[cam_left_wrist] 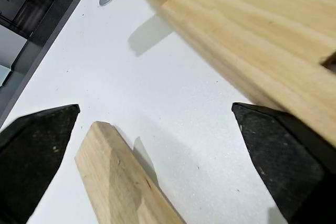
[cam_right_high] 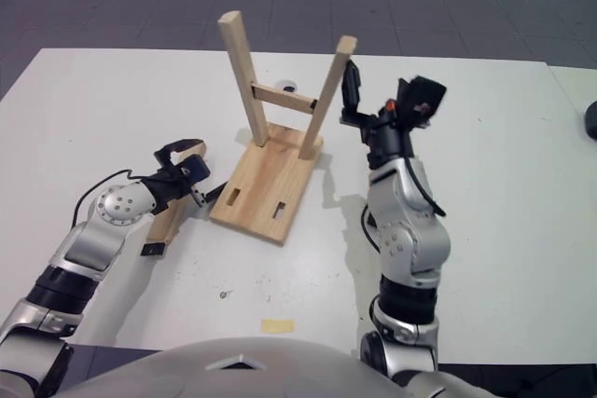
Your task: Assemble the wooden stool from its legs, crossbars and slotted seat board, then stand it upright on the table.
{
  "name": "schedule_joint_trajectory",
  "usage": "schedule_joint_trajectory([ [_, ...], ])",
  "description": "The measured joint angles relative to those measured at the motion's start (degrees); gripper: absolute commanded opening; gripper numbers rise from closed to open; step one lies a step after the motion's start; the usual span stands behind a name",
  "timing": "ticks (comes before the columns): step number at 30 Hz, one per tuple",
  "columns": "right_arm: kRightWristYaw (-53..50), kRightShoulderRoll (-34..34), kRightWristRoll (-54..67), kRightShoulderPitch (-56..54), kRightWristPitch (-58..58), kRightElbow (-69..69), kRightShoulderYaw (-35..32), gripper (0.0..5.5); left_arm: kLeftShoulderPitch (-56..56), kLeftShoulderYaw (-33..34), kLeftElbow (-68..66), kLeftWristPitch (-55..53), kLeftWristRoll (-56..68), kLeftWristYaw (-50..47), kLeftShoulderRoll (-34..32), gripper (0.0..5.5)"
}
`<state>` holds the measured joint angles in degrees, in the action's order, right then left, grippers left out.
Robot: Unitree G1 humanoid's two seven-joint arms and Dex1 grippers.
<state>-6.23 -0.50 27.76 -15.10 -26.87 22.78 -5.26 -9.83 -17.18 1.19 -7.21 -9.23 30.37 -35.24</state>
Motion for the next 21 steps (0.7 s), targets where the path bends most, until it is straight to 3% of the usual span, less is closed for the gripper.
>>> schedule_joint_trajectory([
  [4, 2.2, -0.37, -2.72, -7.46, 1.48, -7.42, 0.87, 5.39, -0.37, -2.66, 1.9, 0.51, -0.69, 2.0, 2.45, 5.4],
  [8, 3.63, -3.61, -4.32, -6.21, 4.12, -7.52, -2.71, 5.39, -0.7, -3.66, 2.21, 0.08, -1.21, 2.51, 4.91, 5.4],
  [14, 3.47, -3.95, -6.05, 8.96, 7.8, 1.51, -7.14, 5.39, -0.31, -2.93, 2.7, -0.59, -2.2, 2.08, 5.44, 5.4],
  [21, -1.16, -1.93, -11.23, 26.0, 5.31, 6.04, -8.38, 5.39, 0.63, 4.33, 2.53, -1.04, -2.38, -1.06, 3.51, 5.4],
])
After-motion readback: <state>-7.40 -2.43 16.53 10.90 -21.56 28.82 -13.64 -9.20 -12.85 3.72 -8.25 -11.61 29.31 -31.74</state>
